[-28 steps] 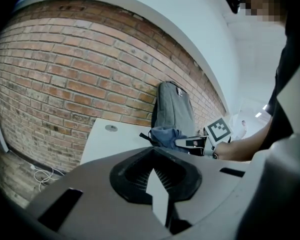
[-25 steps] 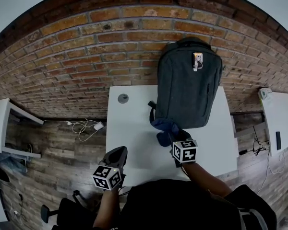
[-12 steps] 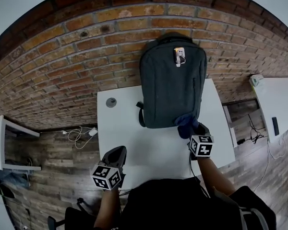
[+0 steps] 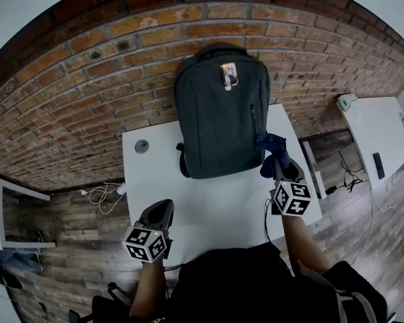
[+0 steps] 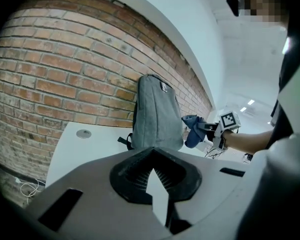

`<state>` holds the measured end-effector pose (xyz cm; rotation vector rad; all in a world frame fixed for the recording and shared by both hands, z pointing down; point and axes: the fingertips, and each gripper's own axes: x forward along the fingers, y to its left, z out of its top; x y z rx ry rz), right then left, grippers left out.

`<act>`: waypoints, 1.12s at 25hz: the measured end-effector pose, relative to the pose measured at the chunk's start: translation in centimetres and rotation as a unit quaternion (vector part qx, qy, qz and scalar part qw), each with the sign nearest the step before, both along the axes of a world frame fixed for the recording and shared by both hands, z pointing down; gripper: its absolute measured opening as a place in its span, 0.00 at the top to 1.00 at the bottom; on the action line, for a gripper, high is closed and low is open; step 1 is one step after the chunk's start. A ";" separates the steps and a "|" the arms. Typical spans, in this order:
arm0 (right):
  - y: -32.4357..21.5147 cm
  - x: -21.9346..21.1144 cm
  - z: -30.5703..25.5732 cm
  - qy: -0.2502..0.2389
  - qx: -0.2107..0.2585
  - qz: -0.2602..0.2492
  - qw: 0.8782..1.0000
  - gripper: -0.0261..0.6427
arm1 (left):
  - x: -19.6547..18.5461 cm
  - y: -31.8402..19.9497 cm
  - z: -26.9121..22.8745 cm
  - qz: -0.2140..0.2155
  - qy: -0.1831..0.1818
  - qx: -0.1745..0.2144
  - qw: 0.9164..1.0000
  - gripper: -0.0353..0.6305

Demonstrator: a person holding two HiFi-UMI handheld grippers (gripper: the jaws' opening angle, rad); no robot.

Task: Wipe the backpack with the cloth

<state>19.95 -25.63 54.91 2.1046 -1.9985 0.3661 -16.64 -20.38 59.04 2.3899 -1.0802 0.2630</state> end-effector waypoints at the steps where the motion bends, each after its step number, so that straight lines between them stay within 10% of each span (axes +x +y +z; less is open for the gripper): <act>1: 0.2 0.3 -0.5 -0.003 0.006 0.000 1.000 0.81 | 0.1 0.0 -0.3 -0.004 -0.001 0.003 1.000 0.95; 28: 16.2 9.3 -3.6 -0.026 0.051 -0.134 0.989 0.81 | 12.4 18.9 -2.0 -0.064 -0.058 -0.005 0.996 0.95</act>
